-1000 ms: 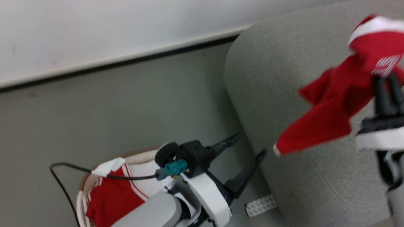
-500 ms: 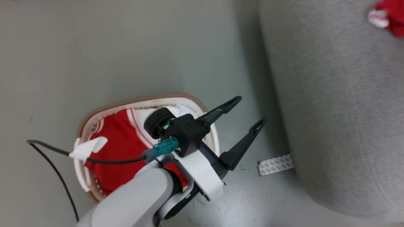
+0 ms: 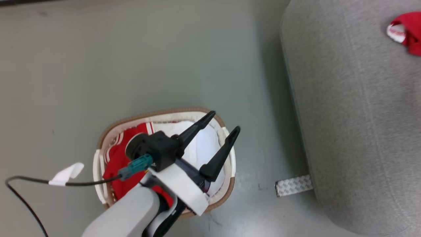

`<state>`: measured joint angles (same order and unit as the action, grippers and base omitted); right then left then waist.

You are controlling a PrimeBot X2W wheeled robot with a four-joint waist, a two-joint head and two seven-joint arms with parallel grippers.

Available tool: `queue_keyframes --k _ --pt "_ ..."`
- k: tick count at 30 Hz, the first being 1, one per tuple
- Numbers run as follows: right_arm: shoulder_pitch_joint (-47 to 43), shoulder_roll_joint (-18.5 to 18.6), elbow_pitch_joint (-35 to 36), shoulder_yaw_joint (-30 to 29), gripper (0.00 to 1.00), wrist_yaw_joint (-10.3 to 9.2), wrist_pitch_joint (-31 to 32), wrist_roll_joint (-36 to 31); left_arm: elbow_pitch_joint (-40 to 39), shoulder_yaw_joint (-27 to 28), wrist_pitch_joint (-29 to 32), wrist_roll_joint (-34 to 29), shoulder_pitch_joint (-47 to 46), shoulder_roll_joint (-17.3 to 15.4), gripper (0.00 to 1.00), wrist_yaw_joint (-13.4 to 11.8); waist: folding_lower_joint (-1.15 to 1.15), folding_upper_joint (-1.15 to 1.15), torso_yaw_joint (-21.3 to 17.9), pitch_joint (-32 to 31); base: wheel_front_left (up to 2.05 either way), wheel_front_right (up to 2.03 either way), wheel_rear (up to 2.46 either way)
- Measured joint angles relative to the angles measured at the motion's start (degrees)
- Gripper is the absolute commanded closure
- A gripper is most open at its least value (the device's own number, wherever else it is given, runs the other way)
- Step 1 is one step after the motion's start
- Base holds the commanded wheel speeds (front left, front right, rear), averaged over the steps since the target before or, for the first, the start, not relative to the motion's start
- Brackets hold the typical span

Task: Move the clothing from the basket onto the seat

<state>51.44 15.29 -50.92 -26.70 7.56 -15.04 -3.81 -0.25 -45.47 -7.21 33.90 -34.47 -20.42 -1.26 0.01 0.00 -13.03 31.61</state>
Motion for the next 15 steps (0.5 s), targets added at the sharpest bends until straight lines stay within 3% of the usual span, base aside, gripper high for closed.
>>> queue_keyframes --k 9,15 --pt "-15.97 -4.60 15.90 6.25 0.00 -0.01 -0.02 3.81 3.77 2.56 -5.13 3.59 7.20 -0.35 0.00 -1.38 -0.02 0.00 -0.62 -9.48 0.00 0.00 0.00" --pt "-24.24 -6.72 22.93 10.11 0.00 0.00 -0.11 4.04 5.24 4.25 -6.87 4.58 11.06 -0.10 0.00 -2.26 -0.03 0.00 -0.16 -14.60 0.00 0.00 0.00"
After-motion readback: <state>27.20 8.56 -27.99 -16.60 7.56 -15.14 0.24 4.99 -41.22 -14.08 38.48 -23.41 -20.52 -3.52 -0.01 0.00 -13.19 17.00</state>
